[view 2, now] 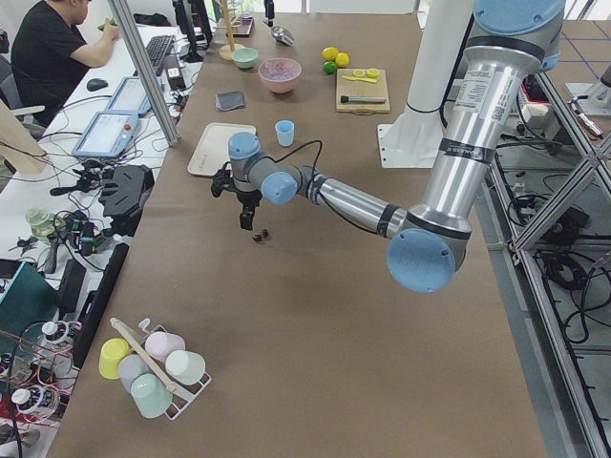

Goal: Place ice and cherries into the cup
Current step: 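Withdraw the right arm while the left gripper reaches toward the cherries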

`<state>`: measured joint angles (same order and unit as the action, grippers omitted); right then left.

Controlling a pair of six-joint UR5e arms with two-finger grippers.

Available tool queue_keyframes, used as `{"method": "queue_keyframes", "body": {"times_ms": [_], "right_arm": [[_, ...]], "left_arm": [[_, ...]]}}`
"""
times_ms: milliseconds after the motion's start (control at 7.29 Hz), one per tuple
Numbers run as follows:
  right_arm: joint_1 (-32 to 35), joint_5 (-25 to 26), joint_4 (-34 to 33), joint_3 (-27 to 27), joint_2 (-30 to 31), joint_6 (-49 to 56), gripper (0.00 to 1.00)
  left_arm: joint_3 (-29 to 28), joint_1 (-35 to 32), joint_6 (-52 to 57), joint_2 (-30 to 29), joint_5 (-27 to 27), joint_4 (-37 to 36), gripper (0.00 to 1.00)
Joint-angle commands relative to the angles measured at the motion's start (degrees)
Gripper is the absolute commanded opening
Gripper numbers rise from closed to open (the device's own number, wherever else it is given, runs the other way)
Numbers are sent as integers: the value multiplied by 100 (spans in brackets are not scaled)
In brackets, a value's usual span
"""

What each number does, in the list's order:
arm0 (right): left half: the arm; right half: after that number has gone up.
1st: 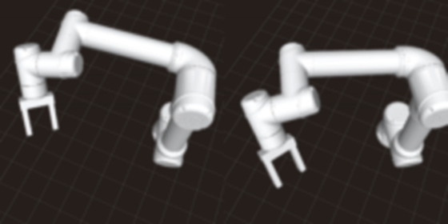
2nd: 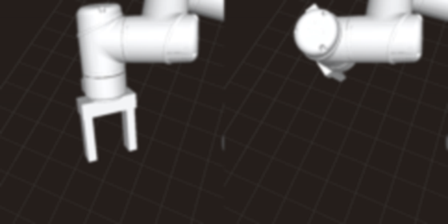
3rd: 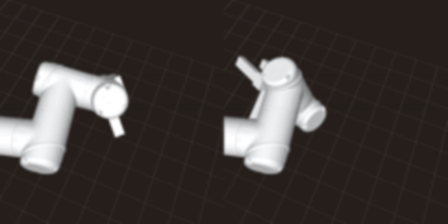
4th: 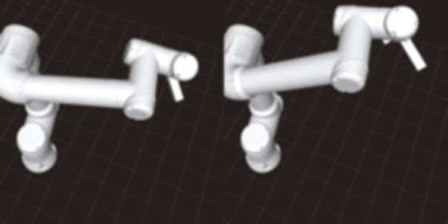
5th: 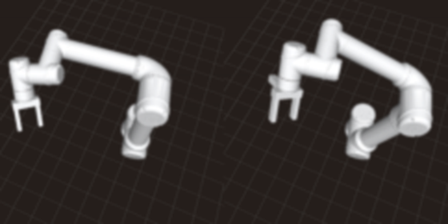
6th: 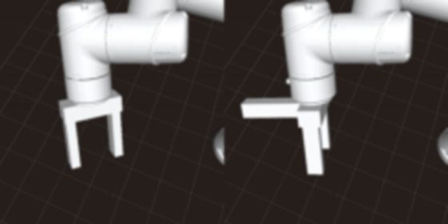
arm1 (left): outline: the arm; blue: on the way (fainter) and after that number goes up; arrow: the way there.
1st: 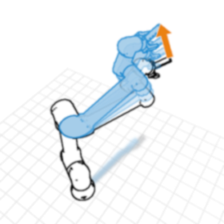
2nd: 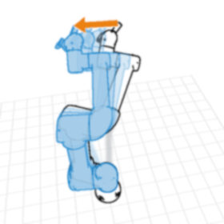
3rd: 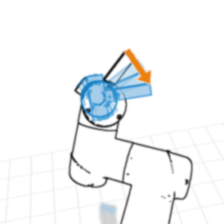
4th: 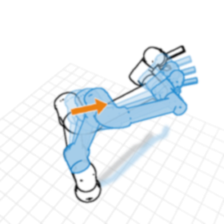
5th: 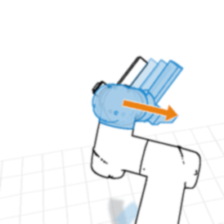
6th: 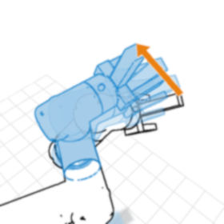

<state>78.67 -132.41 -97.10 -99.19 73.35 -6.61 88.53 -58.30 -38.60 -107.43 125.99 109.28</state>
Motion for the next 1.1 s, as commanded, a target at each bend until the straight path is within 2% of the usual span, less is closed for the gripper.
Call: {"method": "queue_keyframes", "body": {"times_ms": [0, 137, 412, 686, 961], "right_arm": [[1112, -5, -560, 171, 529, 1612, 99], [1603, 109, -800, 468, 575, 2245, 99], [1915, 163, -943, 577, 758, 2524, 99], [1933, 155, -952, 559, 821, 2524, 99], [1942, 155, -952, 559, 839, 2524, 99]], "left_arm": [[-1221, 205, -323, -278, -74, 1240, 98], [-1207, 214, -324, -279, -83, 1262, 98], [-1180, 266, -341, -261, -83, 1271, 94], [-1162, 293, -341, -147, -74, 1271, 60], [-1128, 415, -664, -129, -83, 1297, 58]]}}
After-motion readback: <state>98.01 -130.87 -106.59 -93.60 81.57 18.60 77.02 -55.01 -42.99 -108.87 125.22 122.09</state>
